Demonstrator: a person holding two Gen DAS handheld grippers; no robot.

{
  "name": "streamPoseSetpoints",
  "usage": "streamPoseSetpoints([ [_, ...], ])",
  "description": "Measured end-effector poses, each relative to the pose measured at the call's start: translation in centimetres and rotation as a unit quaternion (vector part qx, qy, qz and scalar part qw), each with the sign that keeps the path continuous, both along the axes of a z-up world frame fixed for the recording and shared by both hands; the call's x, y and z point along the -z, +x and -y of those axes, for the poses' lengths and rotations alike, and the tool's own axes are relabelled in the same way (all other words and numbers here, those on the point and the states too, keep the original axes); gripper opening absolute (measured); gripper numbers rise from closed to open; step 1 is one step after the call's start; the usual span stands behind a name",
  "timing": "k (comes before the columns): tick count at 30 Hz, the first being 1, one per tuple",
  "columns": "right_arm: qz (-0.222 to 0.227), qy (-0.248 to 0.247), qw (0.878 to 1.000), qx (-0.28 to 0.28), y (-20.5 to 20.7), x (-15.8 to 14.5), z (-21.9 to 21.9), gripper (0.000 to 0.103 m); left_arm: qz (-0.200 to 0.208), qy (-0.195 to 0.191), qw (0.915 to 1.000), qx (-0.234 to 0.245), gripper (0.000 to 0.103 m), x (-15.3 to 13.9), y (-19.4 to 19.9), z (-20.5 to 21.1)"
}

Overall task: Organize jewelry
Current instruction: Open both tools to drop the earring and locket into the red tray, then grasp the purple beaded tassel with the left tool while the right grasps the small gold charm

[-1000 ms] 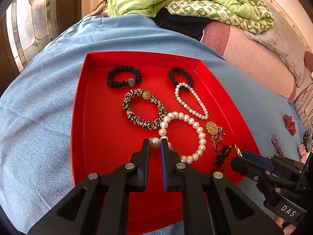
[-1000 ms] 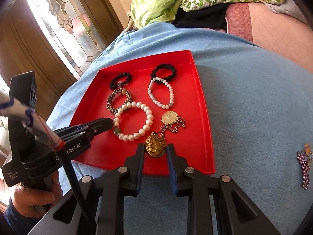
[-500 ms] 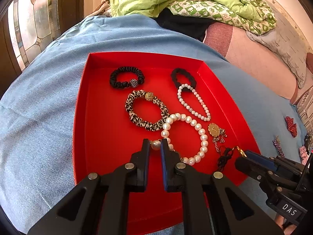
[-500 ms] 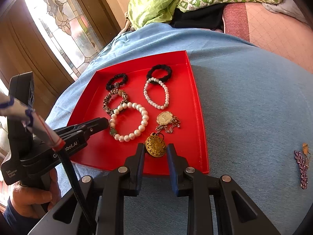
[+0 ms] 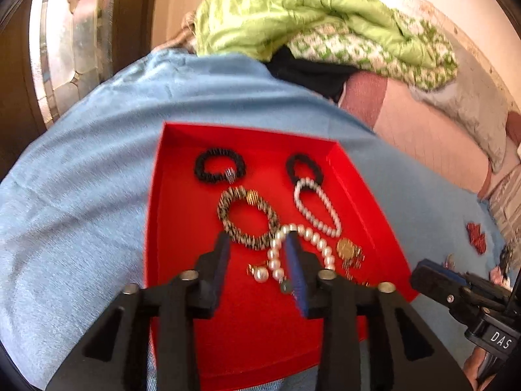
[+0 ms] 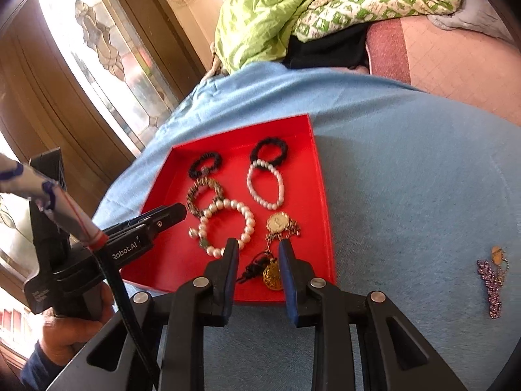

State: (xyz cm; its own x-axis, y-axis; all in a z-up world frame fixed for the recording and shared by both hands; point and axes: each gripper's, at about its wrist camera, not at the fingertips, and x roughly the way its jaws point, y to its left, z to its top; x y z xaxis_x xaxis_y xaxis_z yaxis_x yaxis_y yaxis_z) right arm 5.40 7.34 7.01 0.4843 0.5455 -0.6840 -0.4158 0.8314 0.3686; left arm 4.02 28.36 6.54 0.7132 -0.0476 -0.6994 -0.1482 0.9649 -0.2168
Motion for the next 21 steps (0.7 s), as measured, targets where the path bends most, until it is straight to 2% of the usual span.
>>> streamPoseSetpoints([
  [3, 0.000, 0.011, 1.000, 0.003, 0.0, -0.4, 0.7, 0.027, 0.019, -0.013, 0.9997, -0.002, 0.043, -0.8, -0.2, 0.1],
  [10, -0.009, 0.027, 0.999, 0.021, 0.1, -1.1, 3.3, 0.027, 0.030, -0.019, 0.9993, 0.012, 0.043, -1.8, 0.3, 2.3],
  [16, -0.010, 0.029, 0.998, 0.060, -0.1, -2.3, 9.2, 0.027, 0.047, -0.027, 0.9972, 0.051, 0.043, -3.0, 0.7, 6.6],
  [21, -0.011, -0.011, 0.992, 0.122, 0.2, -2.3, 15.5, 0.027, 0.038, -0.031, 0.9928, 0.109, 0.043, -2.7, 1.3, 12.2],
])
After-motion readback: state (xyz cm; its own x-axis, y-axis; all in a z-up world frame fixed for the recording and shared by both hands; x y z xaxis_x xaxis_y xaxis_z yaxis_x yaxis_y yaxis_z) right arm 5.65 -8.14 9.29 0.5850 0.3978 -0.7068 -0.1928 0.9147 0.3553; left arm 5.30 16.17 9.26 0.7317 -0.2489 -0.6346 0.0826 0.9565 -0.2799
